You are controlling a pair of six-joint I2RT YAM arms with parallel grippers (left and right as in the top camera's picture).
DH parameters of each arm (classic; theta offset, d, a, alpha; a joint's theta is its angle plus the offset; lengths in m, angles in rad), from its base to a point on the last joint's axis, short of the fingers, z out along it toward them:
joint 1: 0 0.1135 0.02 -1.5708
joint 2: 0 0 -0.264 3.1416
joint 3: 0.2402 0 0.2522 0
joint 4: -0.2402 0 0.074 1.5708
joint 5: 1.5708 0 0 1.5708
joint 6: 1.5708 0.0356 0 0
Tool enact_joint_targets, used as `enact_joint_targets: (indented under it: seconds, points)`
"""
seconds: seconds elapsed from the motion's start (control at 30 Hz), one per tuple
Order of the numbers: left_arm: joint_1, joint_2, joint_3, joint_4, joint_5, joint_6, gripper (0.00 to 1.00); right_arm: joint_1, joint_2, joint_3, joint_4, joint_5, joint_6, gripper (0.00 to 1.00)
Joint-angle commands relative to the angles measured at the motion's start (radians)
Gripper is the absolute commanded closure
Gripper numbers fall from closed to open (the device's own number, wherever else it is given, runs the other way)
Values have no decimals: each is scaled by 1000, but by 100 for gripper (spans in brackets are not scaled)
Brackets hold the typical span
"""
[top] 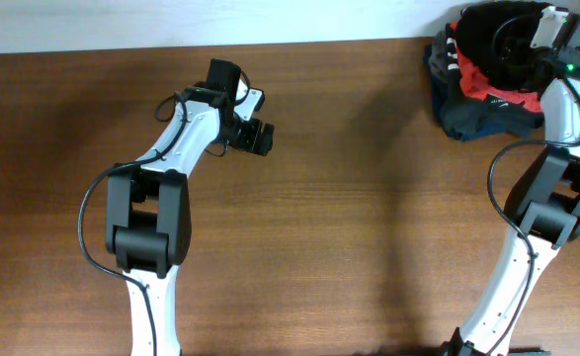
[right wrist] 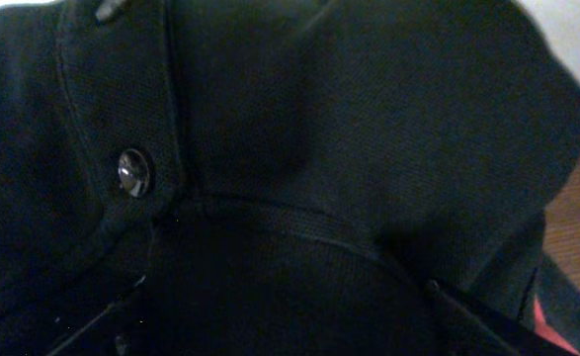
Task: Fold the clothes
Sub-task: 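Carry the folded shirt with the right gripper onto the clothes stack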
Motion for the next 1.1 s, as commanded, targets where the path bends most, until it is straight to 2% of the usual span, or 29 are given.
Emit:
enact_joint_targets:
  seconds: [0.0, 0.13, 0.47, 0.8, 1.07]
  points:
    - [3, 12, -3, 2, 14, -13, 1, -23, 168, -39, -103, 37, 13, 11]
    - [3, 12, -3, 2, 14, -13, 1, -9, 254, -39, -167, -14, 13, 11]
    - [-8, 12, -3, 3, 14, -13, 1, 124, 356, -44, -298, -42, 14, 0]
    - [-8, 12, -3, 2, 14, -13, 1, 274, 362, -51, -308, -51, 45, 1]
    - [-8, 12, -3, 2, 14, -13, 1, 277, 362, -51, -337, -56, 70, 1]
